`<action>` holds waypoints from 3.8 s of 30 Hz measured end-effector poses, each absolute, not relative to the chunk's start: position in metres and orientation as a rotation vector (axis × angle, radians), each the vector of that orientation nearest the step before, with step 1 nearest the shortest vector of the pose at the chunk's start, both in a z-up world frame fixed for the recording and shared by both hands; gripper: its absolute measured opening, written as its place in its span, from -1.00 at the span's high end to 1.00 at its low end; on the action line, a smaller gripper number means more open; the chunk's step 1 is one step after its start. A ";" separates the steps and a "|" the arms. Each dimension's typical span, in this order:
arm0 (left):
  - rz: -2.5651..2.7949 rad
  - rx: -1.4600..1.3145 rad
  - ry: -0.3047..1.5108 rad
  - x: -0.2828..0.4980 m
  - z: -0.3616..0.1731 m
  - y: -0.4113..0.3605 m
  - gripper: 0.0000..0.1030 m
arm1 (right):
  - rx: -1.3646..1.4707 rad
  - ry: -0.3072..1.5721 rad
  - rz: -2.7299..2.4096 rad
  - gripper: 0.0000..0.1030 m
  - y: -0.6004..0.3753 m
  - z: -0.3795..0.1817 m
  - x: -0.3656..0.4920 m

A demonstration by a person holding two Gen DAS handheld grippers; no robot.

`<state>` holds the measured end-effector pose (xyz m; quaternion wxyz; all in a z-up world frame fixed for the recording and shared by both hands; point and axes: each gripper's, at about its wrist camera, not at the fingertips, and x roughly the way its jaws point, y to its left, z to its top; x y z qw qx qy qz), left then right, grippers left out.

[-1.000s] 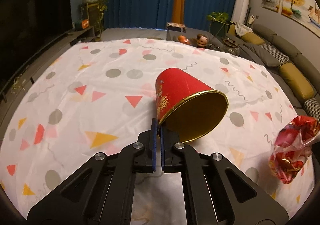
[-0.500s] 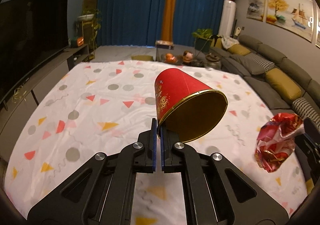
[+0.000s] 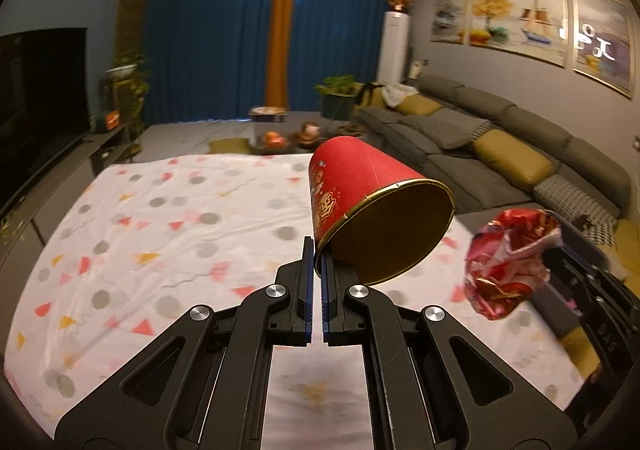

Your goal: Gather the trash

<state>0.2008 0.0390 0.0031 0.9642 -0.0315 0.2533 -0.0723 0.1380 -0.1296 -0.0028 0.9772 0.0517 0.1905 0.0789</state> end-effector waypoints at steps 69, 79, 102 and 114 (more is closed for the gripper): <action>-0.201 0.050 0.431 0.092 -0.014 -0.062 -0.89 | 0.084 0.327 -0.288 -0.89 -0.228 -0.015 0.029; -0.171 0.018 0.439 0.055 -0.012 -0.028 -0.88 | 0.073 0.339 -0.247 -0.89 -0.194 -0.013 -0.013; -0.198 -0.019 0.424 0.020 -0.007 -0.015 -0.88 | 0.065 0.281 -0.227 -0.89 -0.180 0.000 -0.051; -0.207 -0.020 0.422 0.015 -0.004 -0.015 -0.88 | 0.066 0.274 -0.228 -0.89 -0.179 0.002 -0.053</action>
